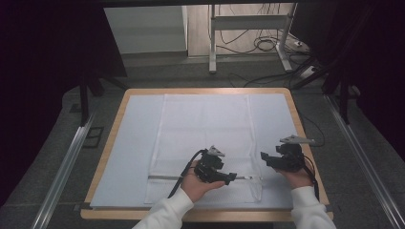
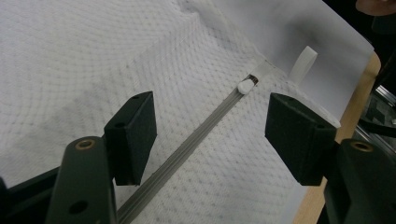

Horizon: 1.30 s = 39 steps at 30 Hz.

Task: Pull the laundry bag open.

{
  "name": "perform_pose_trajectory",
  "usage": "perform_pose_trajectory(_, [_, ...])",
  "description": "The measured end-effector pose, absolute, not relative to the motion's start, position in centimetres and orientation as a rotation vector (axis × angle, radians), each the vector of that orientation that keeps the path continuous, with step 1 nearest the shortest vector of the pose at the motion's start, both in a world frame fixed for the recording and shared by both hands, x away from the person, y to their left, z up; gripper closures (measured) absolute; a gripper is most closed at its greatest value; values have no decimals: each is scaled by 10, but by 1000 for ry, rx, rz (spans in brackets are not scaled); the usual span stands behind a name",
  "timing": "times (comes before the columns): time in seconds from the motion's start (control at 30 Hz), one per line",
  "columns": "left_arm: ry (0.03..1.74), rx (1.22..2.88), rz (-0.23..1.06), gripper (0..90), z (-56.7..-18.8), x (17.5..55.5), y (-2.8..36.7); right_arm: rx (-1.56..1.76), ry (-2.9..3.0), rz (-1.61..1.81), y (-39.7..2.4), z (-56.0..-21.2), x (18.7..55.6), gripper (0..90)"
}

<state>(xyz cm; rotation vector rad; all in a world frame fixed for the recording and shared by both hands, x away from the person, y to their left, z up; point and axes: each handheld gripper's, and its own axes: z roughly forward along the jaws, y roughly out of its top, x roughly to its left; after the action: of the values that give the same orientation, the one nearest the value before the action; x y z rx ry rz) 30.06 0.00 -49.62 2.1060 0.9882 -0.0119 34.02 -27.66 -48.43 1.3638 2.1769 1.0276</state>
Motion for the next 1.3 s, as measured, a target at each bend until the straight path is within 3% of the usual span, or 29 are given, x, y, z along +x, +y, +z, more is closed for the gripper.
perform_pose_trajectory(0.43, [982,2124,-16,351,-501,302,-14,1365,2174,1034,-278,-484,340,287])
perform_pose_trajectory(1.17, [971,2148,-93,443,-505,307,-41,1370,2168,1034,-280,-484,340,287])
perform_pose_trajectory(1.3, [964,2170,-111,493,-506,307,-48,1366,2168,1035,-279,-483,340,287])
